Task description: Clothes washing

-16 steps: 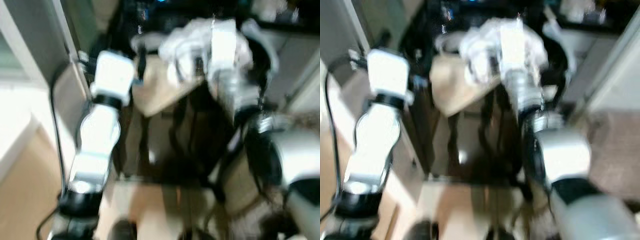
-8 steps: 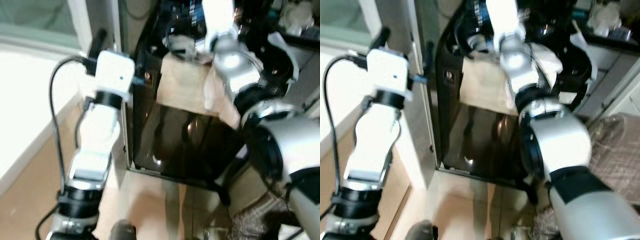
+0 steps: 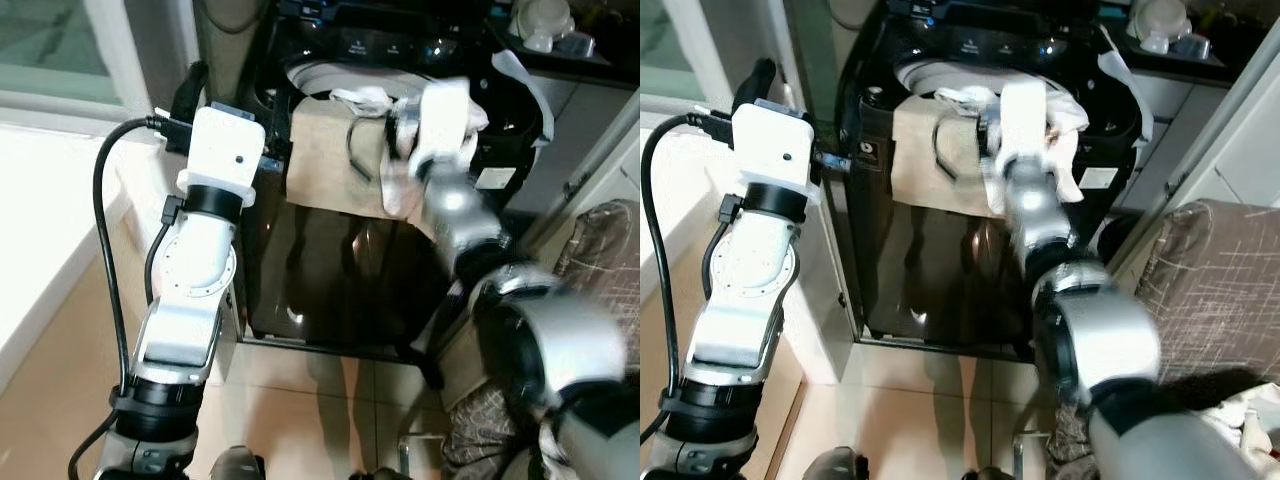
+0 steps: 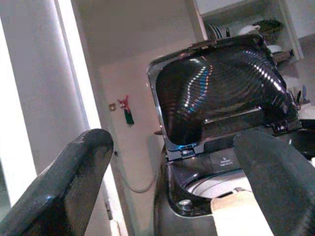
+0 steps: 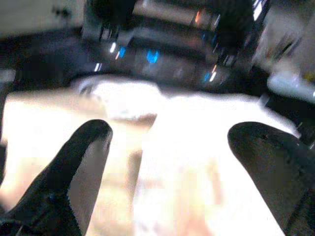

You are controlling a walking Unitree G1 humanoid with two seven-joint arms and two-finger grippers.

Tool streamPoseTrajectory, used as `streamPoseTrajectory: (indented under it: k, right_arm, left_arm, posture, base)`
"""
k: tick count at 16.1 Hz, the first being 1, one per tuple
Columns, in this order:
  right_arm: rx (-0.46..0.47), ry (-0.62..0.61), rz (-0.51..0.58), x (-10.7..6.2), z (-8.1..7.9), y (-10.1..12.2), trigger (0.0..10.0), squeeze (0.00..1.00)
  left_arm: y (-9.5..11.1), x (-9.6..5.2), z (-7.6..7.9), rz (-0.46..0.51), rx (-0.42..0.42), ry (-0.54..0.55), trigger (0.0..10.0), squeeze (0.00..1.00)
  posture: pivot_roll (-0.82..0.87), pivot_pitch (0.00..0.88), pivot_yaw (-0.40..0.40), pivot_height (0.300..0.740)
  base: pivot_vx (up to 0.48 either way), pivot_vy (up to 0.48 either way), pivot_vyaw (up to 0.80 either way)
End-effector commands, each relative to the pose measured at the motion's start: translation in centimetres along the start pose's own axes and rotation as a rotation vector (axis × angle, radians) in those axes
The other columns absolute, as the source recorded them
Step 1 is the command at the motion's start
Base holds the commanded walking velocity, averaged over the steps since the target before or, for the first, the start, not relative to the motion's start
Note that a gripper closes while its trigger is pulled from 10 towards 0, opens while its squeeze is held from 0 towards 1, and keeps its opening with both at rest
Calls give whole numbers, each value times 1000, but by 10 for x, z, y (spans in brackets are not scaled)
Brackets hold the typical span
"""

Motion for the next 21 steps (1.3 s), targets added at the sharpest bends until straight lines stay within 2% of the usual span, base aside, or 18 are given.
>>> streamPoseTrajectory:
  k: [1,2,4,7,13,17,19,21]
  right_arm:
    - [21,0,15,-3,1,-3,10000,0]
    - [11,-9,-17,-10,3,-21,10000,0]
    - [7,-15,-22,-10,5,-23,10000,0]
    - [16,-11,-95,-17,6,-42,10000,0]
    - [23,15,-81,-20,-3,-44,10000,0]
    - [40,29,41,-19,-5,-26,10000,0]
    - [22,55,195,-23,-9,-6,10000,0]
    - [19,71,300,-30,-11,10,10000,0]
  left_arm:
    - [2,1,2,9,13,-5,10000,0]
    - [3,1,3,13,-20,-24,10000,0]
    - [4,1,4,18,-31,-29,10000,0]
    - [19,3,8,108,-25,-57,10000,0]
    - [21,2,13,121,-19,-94,10000,0]
    - [25,2,16,151,-3,-121,10000,0]
    - [27,1,15,160,-1,-113,10000,0]
    - [28,1,13,166,-5,-104,10000,0]
  posture:
    - [133,24,-64,740]
    - [124,20,-59,740]
    - [124,20,-59,740]
    - [121,10,-63,740]
    - [114,19,-63,740]
    - [118,20,-68,740]
    - [117,21,-71,740]
    - [113,22,-71,740]
  base:
    - [0,0,0]
    - [0,0,0]
    - [232,0,0]
    - [463,0,0]
    - [474,0,0]
    - [480,0,0]
    - [480,0,0]
    - [480,0,0]
Point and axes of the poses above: a point about 5 cm out from each wrist's last joint towards the gripper, its own x axis pointing out of the wrist towards the gripper, its own y axis along the axis of the wrist's last joint, z = x × y, the point moved 2 cm from there along x, pointing out of the wrist towards the gripper, and after that the axes turned 5 degrees about -x, right-handed, at the moved point
